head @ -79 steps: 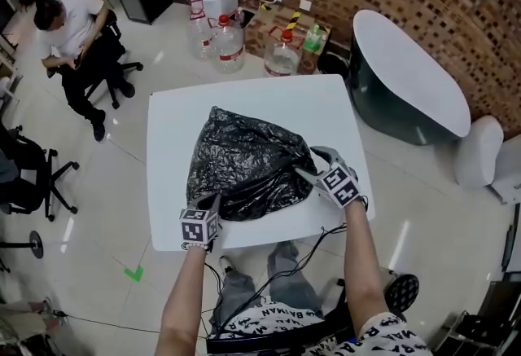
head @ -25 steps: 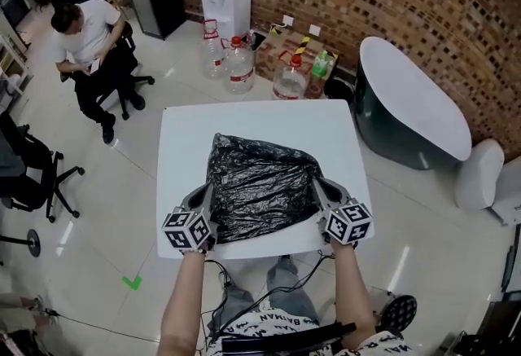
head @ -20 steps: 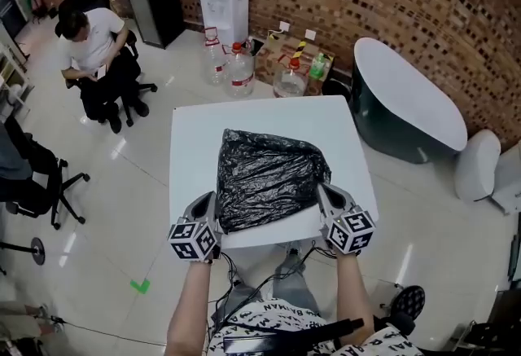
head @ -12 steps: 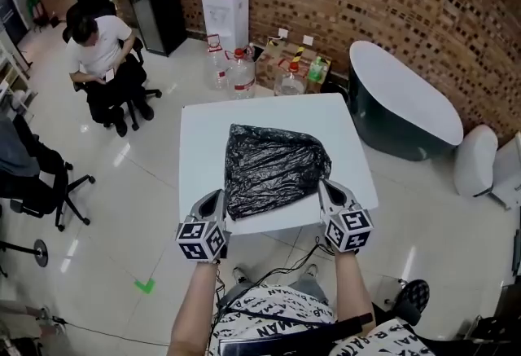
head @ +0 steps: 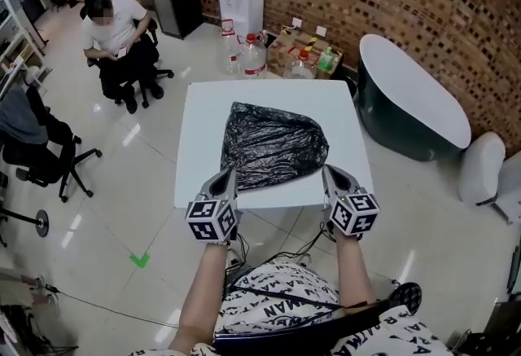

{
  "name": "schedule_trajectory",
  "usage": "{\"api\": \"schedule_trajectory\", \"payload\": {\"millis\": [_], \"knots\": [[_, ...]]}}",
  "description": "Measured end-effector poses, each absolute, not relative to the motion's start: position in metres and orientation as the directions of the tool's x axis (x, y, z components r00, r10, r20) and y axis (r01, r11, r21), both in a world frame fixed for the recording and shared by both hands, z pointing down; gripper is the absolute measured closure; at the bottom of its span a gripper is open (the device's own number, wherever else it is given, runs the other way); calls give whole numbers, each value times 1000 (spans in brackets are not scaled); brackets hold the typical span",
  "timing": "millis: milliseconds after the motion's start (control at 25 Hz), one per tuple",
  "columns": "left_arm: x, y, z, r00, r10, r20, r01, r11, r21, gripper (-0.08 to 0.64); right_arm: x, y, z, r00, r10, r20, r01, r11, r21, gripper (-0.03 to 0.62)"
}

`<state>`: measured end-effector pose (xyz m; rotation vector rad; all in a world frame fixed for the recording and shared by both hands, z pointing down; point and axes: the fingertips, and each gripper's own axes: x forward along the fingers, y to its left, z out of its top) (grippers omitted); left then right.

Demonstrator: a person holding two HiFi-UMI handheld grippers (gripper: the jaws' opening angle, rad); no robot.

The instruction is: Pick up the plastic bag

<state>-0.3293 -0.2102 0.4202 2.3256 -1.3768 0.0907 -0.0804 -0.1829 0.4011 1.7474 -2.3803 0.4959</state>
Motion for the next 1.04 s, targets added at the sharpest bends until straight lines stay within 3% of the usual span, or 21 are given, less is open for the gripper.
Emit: {"api": "schedule_trajectory", "payload": {"millis": [440, 1040], "knots": [[-318, -198, 408, 486, -832, 269, -863, -409, 297, 558, -90, -175, 399, -354, -875, 330, -935, 335, -114, 592], [-320, -190, 401, 514, -823, 244, -848, -444, 290, 558, -91, -162, 400, -327, -887, 326, -945, 309, -106, 592]]}}
